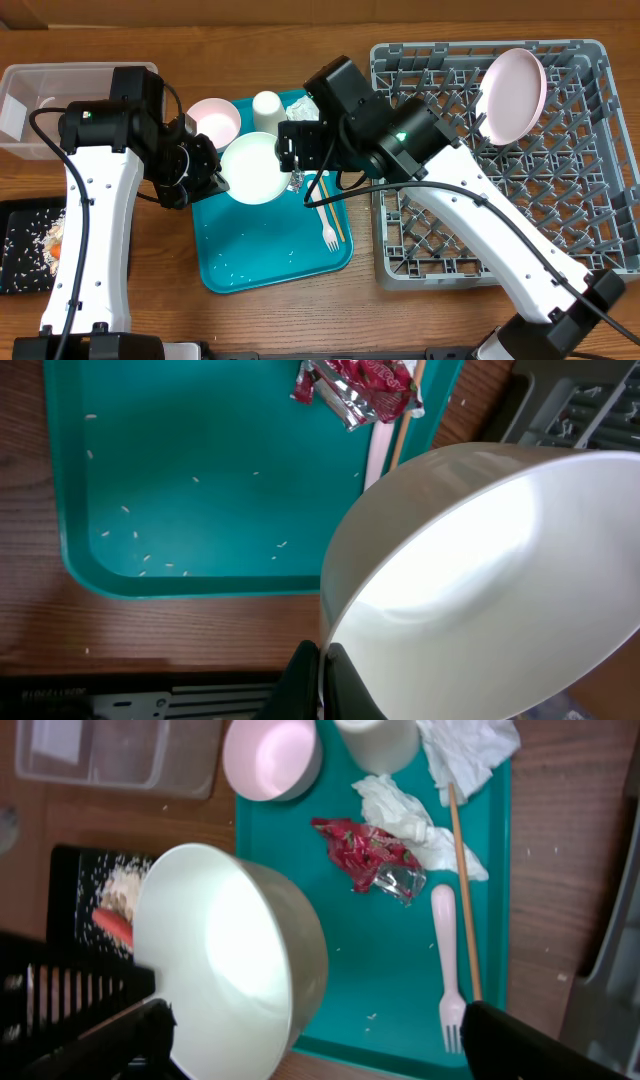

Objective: Sort waste into correct bins and load items into the dishwasher rack
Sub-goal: 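Pass the cream bowl toward the right gripper and grasp its rim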

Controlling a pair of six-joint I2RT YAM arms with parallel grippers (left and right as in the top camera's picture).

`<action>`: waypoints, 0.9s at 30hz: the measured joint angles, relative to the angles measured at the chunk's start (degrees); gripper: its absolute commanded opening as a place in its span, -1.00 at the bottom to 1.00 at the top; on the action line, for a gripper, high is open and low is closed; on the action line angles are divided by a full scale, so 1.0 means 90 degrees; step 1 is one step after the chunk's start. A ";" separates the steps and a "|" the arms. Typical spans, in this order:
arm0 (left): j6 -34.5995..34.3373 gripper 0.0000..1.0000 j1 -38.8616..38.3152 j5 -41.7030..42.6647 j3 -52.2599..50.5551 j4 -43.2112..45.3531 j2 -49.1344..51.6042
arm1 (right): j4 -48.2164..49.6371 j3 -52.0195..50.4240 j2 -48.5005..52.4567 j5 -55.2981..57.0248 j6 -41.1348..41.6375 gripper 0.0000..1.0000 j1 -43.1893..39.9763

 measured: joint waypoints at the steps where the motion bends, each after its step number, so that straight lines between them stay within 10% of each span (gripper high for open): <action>1: 0.0022 -0.92 -0.0024 0.0027 0.0000 0.0005 0.0000 | -0.0032 0.0000 0.0073 0.0000 0.0002 0.76 0.0000; 7: 0.0092 -0.92 -0.0287 0.0095 0.0000 0.0034 0.0000 | -0.0136 -0.0010 0.0741 -0.0192 0.0112 0.51 0.0000; 15: 0.0117 -0.92 -0.0403 0.0112 0.0000 0.0085 0.0000 | -0.0172 -0.0034 0.0855 -0.0590 0.0180 -0.51 0.0000; 21: 0.0121 -0.85 -0.0403 0.0182 0.0005 0.0083 0.0000 | -0.0345 -0.0041 0.0855 -0.0415 0.0185 -0.74 0.0000; 27: 0.0165 0.94 -0.0403 0.0277 0.0024 0.0104 -0.0002 | -0.0345 -0.0061 0.0857 -0.0345 0.0221 -0.92 0.0000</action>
